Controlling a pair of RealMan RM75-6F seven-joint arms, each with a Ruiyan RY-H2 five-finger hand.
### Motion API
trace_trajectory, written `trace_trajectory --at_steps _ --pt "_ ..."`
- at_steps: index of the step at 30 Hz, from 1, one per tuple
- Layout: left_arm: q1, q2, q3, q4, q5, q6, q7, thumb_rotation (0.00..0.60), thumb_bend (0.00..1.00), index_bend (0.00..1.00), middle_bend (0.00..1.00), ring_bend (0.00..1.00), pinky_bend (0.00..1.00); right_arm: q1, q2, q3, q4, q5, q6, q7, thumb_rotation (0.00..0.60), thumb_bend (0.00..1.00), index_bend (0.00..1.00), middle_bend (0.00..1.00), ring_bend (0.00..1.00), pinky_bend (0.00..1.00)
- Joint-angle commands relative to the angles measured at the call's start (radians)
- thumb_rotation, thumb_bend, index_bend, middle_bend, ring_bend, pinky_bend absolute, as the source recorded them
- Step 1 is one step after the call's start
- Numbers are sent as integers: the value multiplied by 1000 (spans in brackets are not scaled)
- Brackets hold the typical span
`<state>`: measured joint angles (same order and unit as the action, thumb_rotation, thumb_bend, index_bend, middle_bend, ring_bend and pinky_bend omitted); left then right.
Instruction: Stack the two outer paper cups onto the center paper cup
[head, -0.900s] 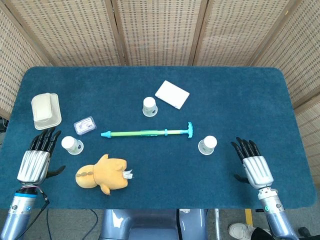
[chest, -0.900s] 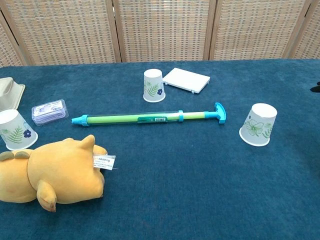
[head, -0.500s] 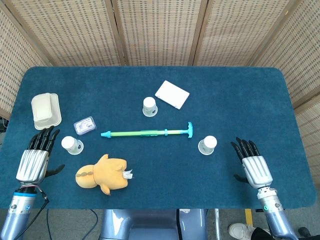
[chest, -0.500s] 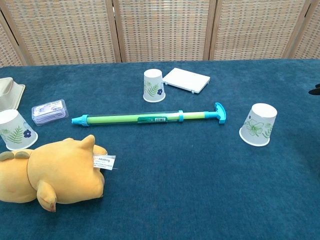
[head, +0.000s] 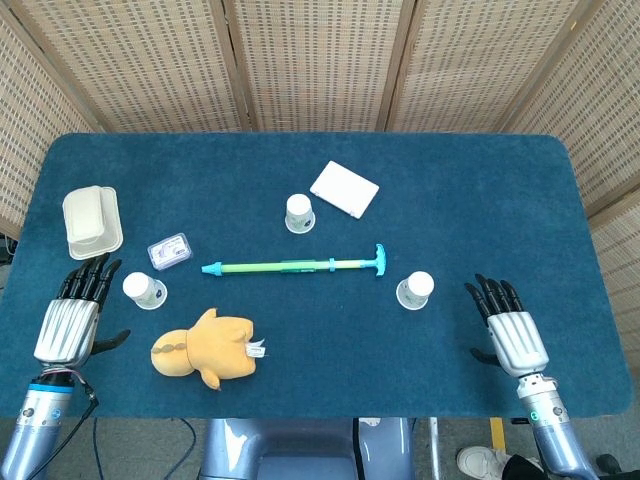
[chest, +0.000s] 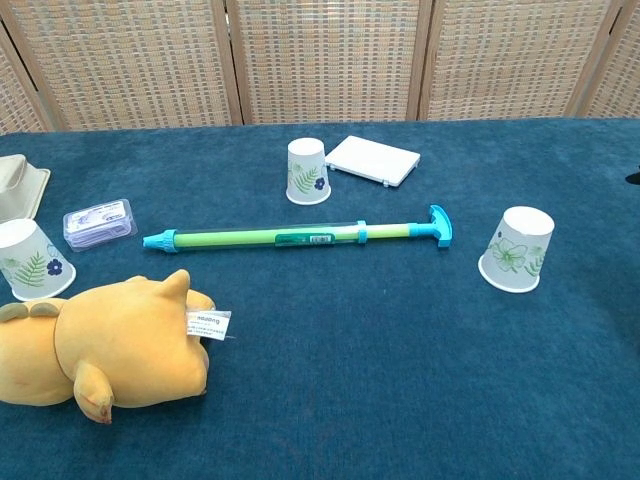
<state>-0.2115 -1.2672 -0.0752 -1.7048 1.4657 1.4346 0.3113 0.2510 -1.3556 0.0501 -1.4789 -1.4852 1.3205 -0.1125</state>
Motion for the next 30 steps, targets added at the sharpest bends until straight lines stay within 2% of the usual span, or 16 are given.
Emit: trace_trajectory --at_steps 1,7,14,22,30 --pt "-3 1 -8 2 -14 -4 0 600 25 33 0 0 129 -3 6 5 -5 1 7 8 600 138 80 0 0 0" --pt "-37 2 -48 45 -99 -69 24 600 27 151 0 0 162 -6 15 11 -10 14 8 18 600 137 83 0 0 0" --pt "-104 23 -85 95 -219 -218 3 600 29 174 0 0 163 -7 18 12 -16 11 12 16 600 137 83 0 0 0" --pt "-168 -12 -85 189 -290 -331 28 600 34 204 0 0 164 -7 21 13 -20 14 10 18 600 137 83 0 0 0" --pt "-220 -75 -87 283 -344 -409 33 600 43 275 0 0 164 -9 26 16 -22 14 14 26 600 137 84 0 0 0"
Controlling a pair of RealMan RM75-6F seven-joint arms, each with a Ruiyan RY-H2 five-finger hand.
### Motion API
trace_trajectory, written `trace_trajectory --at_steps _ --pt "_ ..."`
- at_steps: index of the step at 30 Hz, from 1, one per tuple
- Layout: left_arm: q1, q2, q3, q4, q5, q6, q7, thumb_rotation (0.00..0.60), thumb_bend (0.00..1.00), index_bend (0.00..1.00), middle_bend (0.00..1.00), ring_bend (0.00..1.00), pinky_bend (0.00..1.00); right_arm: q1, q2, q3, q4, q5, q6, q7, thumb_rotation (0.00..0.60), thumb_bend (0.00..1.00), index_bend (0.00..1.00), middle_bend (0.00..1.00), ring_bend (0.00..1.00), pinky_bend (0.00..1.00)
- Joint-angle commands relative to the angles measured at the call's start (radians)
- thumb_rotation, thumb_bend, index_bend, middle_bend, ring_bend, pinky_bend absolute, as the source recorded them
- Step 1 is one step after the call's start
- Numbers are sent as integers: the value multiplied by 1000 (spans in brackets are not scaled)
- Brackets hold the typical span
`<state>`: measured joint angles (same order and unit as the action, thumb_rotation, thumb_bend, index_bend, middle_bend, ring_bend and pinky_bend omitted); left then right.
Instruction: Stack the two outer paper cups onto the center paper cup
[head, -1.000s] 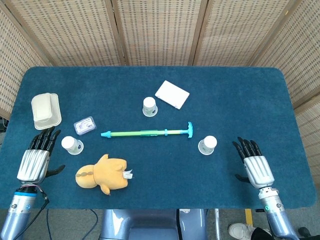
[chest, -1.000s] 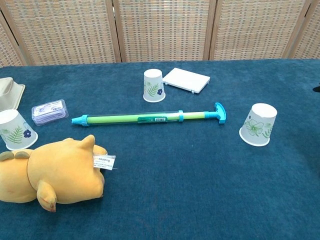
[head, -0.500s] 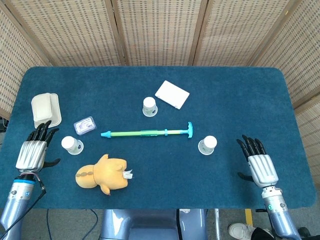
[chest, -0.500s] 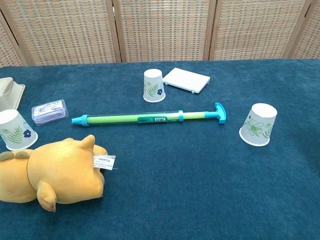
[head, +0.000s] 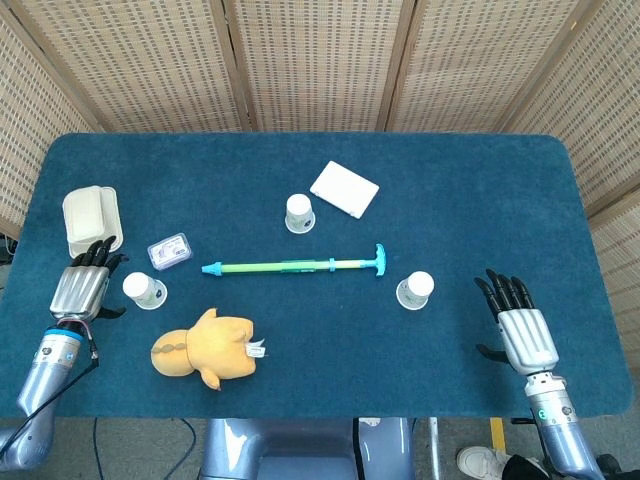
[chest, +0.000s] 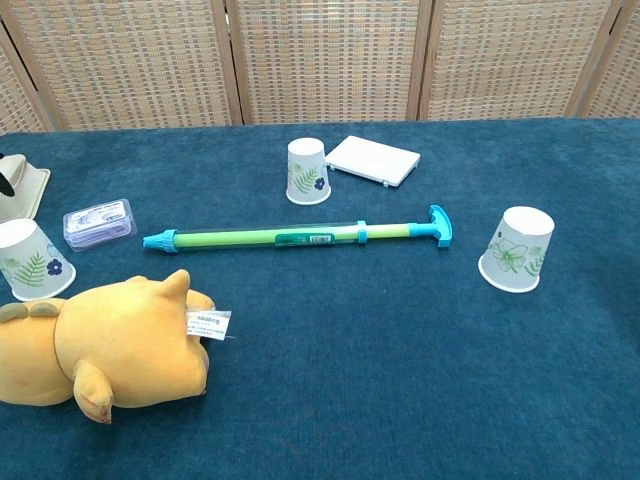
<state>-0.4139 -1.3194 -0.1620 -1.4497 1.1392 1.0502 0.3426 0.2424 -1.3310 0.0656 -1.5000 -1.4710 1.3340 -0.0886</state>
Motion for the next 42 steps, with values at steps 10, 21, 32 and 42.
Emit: trace_trajectory --at_steps 10,21,32,42 --pt "-44 -85 7 94 -54 -53 -1 600 45 333 0 0 167 -1 7 3 1 1 0 18 600 137 86 0 0 0" --pt "-52 -105 16 108 -41 -35 -17 600 218 458 0 0 168 -1 7 2 3 0 -1 21 600 137 90 0 0 0" --pt "-100 -42 -59 -15 -51 -23 -35 600 229 459 0 0 165 6 2 1 15 16 -30 26 600 137 94 0 0 0" --pt "-309 -62 -199 -97 -159 -65 141 600 229 377 0 0 159 12 1 13 41 48 -56 61 600 137 98 0 0 0"
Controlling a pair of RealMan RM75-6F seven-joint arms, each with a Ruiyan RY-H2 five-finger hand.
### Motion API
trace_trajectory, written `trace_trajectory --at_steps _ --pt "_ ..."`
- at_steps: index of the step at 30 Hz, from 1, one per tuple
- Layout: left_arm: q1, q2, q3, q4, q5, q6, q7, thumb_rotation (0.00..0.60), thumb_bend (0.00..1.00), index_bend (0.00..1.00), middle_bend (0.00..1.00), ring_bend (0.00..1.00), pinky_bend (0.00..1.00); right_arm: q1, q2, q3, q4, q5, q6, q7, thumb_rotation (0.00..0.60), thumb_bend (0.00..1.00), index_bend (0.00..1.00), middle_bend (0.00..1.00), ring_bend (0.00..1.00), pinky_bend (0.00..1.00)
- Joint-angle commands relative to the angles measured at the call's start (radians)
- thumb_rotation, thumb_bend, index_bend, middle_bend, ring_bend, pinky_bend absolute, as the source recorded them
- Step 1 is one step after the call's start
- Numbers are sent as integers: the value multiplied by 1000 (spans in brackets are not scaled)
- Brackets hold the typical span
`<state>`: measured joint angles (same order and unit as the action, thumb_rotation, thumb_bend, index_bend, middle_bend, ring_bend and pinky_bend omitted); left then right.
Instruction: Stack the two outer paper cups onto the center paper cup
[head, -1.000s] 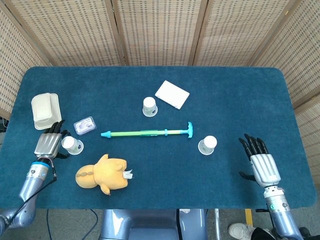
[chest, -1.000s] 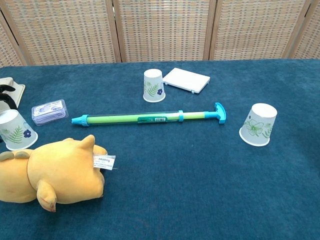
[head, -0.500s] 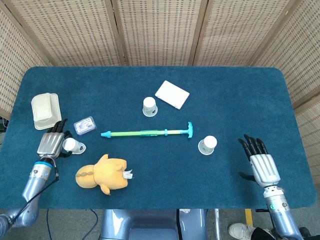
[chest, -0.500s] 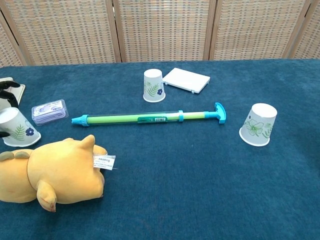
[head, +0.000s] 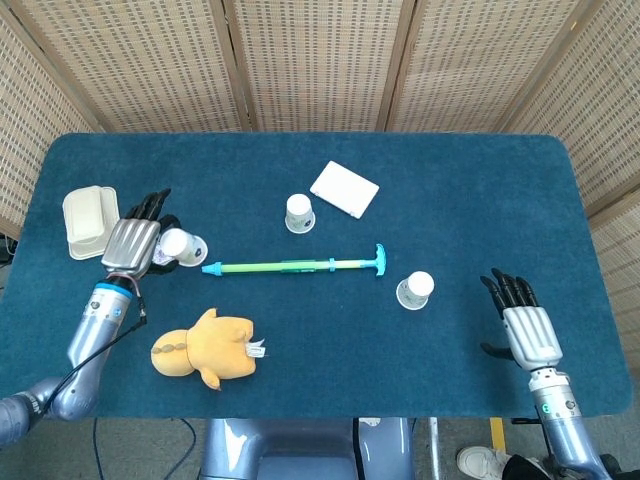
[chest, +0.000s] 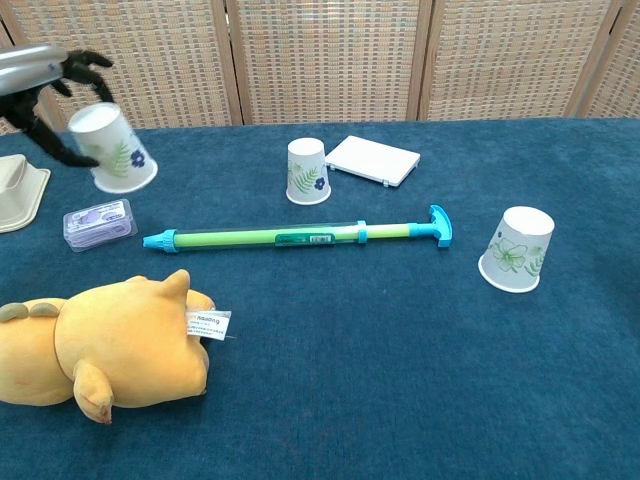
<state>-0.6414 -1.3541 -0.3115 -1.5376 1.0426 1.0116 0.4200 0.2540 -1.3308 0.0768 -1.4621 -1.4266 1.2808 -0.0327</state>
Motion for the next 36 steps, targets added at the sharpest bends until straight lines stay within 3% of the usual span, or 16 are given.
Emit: trace_trajectory --at_steps 1,15,21,36 --pt "-102 -39 -59 0 -79 -35 72 600 229 384 0 0 159 1 1 2 6 6 -6 9 600 137 99 0 0 0" --pt "-359 -261 -99 255 -269 -97 189 600 228 410 0 0 159 6 10 20 49 49 -46 94 600 137 102 0 0 0" --pt "-436 -352 -115 385 -269 -112 163 600 228 411 0 0 159 7 14 26 62 58 -54 122 600 137 102 0 0 0" --pt "-534 -464 -126 574 -232 -135 98 600 229 409 0 0 159 16 12 38 100 91 -96 168 600 137 102 0 0 0"
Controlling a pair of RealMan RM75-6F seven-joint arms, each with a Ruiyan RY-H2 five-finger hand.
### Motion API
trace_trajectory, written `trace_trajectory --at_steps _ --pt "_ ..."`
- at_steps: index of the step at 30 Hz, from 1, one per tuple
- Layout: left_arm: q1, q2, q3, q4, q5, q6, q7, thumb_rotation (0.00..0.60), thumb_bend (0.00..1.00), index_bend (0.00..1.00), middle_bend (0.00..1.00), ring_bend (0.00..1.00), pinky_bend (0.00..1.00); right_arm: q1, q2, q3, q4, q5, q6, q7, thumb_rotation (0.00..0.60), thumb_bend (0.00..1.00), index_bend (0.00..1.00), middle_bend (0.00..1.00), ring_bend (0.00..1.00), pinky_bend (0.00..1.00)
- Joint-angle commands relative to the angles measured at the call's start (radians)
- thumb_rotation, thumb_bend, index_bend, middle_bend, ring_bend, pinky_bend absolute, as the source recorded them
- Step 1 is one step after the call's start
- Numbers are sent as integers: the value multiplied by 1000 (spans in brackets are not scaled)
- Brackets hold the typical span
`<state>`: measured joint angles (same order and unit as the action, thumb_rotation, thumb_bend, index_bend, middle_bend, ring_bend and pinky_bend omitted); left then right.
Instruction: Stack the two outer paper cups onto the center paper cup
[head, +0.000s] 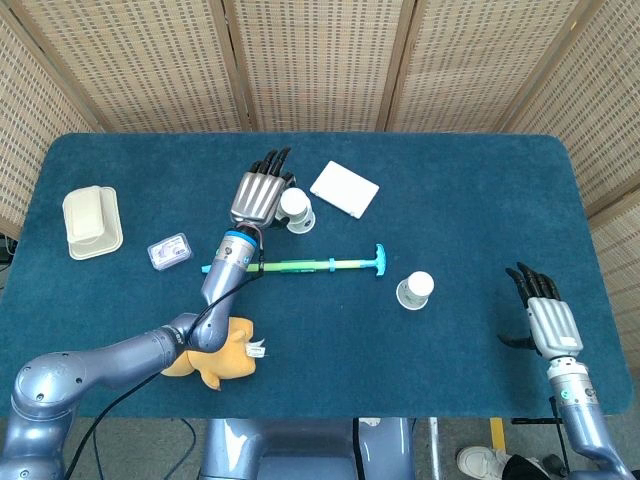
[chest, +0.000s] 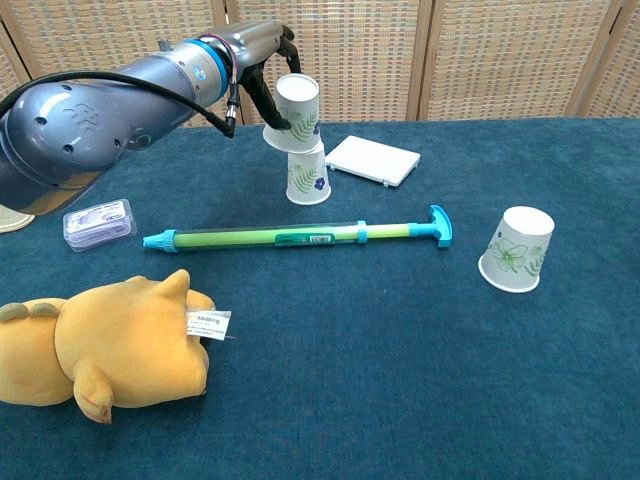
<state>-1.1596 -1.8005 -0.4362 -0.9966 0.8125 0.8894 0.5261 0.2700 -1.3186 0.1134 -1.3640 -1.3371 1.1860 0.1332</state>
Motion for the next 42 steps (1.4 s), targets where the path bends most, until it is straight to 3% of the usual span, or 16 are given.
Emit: trace_trajectory --at_steps 1,18,20,24,28,35,42 --pt "-21 -22 -2 45 -4 -18 -10 600 229 409 0 0 159 0 0 1 3 4 -3 4 600 137 102 0 0 0" --pt "-110 -140 -5 301 9 -130 -85 600 226 388 0 0 159 6 -2 12 32 35 -37 30 600 137 101 0 0 0" --pt "-119 -153 -4 332 12 -144 -95 600 215 341 0 0 154 6 -1 13 31 35 -37 31 600 137 101 0 0 0" --pt "-137 -181 -3 404 13 -194 -111 600 141 116 0 0 110 5 1 13 29 32 -35 38 600 137 102 0 0 0" --pt "-139 -198 -4 448 32 -202 -151 600 127 76 0 0 102 7 0 11 36 39 -47 32 600 138 102 0 0 0" --pt "-38 -123 36 285 124 -109 -255 600 127 114 0 0 104 8 -1 10 30 42 -50 19 600 137 101 0 0 0" --pt "58 -3 75 42 176 -9 -238 600 132 151 0 0 107 7 0 11 16 31 -34 11 600 137 102 0 0 0"
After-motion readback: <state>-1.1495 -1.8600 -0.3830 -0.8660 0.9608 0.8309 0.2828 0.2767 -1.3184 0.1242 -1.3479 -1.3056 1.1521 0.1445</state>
